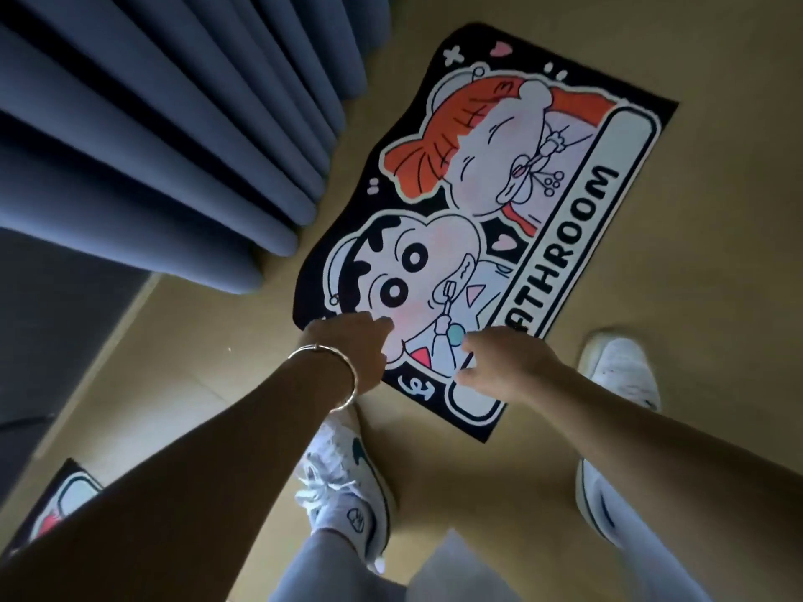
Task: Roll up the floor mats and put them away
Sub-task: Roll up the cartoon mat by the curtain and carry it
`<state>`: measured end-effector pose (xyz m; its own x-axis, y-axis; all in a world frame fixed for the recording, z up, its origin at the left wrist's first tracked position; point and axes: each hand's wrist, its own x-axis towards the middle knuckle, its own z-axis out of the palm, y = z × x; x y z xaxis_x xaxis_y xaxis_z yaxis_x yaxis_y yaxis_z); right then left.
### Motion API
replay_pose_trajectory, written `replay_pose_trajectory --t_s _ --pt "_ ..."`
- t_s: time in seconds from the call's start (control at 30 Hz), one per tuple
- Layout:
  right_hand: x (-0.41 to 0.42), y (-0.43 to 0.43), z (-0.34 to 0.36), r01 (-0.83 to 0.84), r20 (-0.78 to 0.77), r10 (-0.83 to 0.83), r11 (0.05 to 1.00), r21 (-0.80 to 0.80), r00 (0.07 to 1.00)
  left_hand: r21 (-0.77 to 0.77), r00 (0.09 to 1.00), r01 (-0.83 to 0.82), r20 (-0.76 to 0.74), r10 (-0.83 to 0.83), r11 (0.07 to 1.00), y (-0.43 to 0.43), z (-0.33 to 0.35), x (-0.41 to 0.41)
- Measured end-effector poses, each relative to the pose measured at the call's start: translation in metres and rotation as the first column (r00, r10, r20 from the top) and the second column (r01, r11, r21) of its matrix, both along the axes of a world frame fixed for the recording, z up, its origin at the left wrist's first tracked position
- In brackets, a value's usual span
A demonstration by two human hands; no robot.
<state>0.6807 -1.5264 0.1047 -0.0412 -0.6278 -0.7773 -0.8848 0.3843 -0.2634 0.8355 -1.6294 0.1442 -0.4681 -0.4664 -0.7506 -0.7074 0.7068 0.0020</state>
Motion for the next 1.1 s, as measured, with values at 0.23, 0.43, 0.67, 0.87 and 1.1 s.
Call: replay_pose_trajectory --t_s 0.23,0.43,0.67,0.87,1.1 --pt "0.039 0.032 -0.063 0.011 0.035 -0.012 0.999 0.03 0.999 0.046 0.992 0.087 0.09 -0.09 0.995 0.019 -0.066 0.025" --pt "0.058 0.018 -0.098 -0.051 -0.02 0.049 0.984 -0.17 0.999 0.007 0.991 0.129 0.022 -0.129 0.992 0.002 -0.107 0.018" --pt "0.091 0.025 -0.121 -0.148 -0.084 0.129 0.946 -0.288 0.988 0.015 0.983 0.177 0.041 -0.178 0.984 0.009 -0.137 0.035" --pt "0.082 0.03 -0.125 -0.168 -0.087 0.147 0.922 -0.349 0.985 0.034 0.99 0.126 0.06 -0.128 0.991 0.011 -0.151 0.039" --pt "0.052 -0.003 -0.114 -0.146 -0.066 0.13 0.886 -0.44 0.989 0.001 0.997 0.069 -0.037 -0.068 0.998 0.009 -0.152 0.014"
